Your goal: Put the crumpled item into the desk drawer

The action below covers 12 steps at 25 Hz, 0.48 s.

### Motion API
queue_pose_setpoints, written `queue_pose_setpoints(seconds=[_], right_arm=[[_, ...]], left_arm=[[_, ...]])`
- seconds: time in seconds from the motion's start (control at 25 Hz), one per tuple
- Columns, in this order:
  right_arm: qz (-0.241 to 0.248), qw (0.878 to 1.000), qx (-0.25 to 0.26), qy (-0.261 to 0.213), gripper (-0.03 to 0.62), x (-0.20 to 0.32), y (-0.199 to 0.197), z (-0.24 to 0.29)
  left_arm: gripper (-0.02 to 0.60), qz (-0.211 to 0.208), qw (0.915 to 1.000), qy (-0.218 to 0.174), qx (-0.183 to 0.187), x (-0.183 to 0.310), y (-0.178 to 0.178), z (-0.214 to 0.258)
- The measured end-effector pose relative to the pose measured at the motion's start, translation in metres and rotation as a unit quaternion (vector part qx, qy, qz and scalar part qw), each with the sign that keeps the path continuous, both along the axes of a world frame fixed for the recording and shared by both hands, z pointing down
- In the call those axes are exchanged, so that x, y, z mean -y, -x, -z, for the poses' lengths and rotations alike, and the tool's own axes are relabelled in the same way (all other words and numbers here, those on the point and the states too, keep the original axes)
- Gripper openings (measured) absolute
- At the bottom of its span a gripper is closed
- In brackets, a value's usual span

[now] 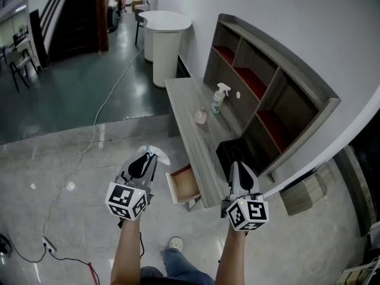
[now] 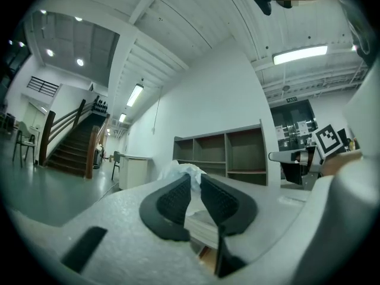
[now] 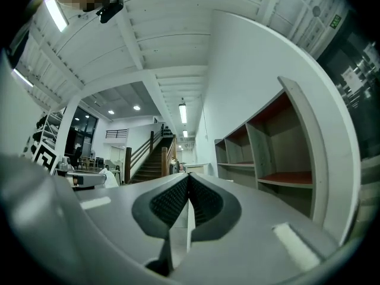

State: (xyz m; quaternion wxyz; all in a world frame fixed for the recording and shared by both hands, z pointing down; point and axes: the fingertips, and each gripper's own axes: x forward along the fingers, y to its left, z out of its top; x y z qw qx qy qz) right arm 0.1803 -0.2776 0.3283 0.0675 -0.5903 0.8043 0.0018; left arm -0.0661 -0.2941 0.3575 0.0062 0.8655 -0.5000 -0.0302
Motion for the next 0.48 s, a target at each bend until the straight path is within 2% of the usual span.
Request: queue_pose_setpoints(seconds=[0.28, 0.48], right_arm=[[0.044, 0.999, -0.009, 0.011, 0.009, 0.077, 0.011, -0.008], [0.049, 0.998, -0.008, 0.031, 0.009, 0.113, 0.011, -0.025]], left_arm=[[0.057, 0.017, 0.9997, 0.014, 0.007, 0.067, -0.007, -0.016], [0.057, 0.010, 0.9991, 0.041, 0.007, 0.107, -0.013, -0.042]])
